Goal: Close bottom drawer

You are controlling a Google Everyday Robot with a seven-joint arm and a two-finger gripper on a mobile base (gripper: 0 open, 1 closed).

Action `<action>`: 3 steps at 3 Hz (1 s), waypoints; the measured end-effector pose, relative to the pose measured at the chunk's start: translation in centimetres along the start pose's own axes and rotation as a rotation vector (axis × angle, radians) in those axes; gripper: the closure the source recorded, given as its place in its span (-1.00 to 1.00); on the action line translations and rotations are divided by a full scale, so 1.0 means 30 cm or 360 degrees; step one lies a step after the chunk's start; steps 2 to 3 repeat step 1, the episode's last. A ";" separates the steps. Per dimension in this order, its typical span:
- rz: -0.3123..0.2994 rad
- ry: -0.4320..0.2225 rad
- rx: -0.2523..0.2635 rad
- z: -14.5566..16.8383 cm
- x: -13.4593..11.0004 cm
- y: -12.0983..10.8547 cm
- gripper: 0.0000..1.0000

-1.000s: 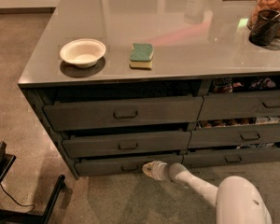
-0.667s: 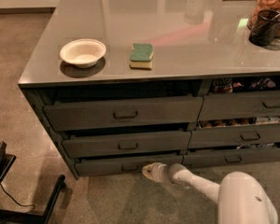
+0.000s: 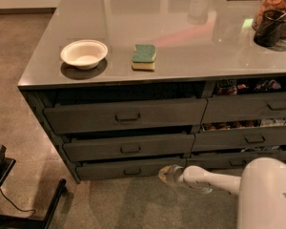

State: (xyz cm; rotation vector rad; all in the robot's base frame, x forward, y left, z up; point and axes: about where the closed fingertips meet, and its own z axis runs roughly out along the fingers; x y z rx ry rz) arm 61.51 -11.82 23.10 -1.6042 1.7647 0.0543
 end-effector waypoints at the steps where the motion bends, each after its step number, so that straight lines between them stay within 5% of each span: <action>1: 0.0021 -0.0002 -0.0095 -0.067 -0.060 0.107 0.77; 3: 0.0021 -0.0002 -0.0095 -0.067 -0.060 0.107 0.77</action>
Offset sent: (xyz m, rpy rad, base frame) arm 0.0000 0.0000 0.0000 0.0000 0.0000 0.0000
